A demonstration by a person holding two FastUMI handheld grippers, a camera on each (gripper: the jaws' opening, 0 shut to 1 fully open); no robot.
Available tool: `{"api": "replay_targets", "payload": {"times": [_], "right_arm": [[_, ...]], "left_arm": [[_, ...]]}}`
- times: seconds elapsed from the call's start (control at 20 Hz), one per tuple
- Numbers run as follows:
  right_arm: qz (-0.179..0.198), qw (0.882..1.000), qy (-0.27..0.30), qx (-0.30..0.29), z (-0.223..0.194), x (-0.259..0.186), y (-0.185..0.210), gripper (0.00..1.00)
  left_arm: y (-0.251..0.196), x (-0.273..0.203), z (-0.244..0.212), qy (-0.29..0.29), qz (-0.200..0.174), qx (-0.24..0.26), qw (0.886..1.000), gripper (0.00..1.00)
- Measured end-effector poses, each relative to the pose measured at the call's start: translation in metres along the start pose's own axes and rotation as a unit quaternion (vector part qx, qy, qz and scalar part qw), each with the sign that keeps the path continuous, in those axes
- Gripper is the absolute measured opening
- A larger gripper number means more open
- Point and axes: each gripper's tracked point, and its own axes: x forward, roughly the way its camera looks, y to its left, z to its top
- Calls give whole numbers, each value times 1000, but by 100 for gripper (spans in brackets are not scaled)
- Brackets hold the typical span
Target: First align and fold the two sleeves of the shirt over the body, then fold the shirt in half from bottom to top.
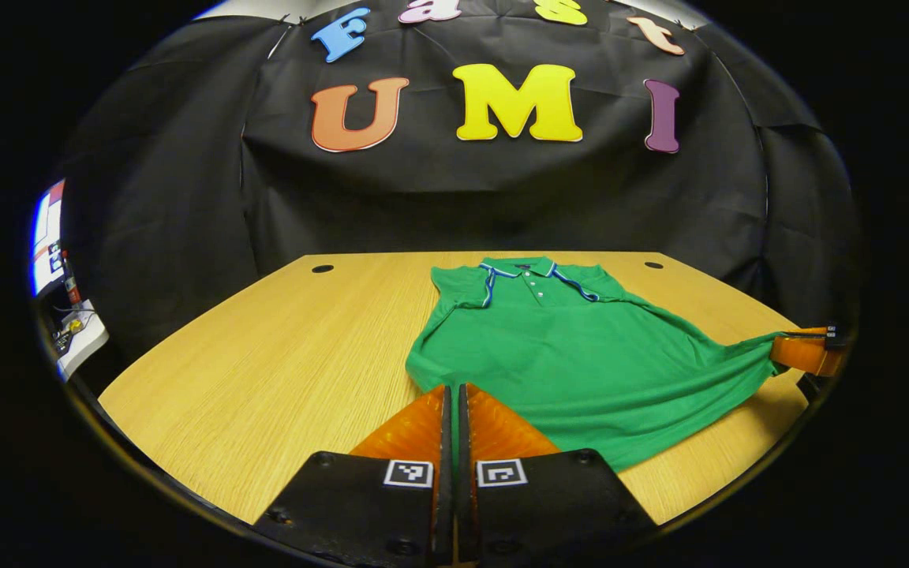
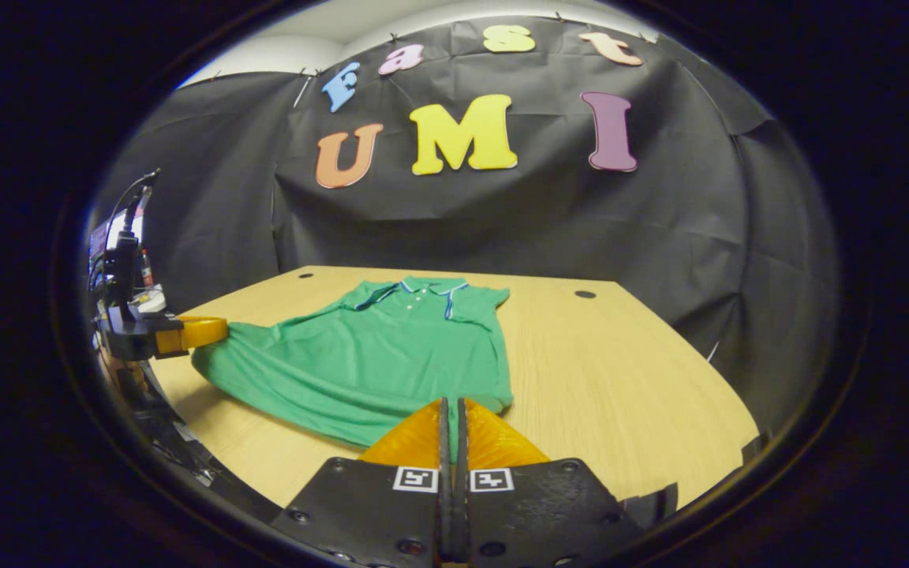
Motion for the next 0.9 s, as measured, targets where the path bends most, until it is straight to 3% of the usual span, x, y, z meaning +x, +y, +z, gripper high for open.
{"api": "replay_targets", "payload": {"times": [0.3,0.55,0.9], "right_arm": [[-9,1000,-24,-11,66,48,-10,0],[-33,996,-77,-34,150,106,-29,0],[-35,996,-87,5,225,196,-36,0]], "left_arm": [[5,49,58,-23,-3,20,1000,8],[7,115,117,-51,-9,10,999,7],[29,201,193,-76,-6,-17,997,7]]}}
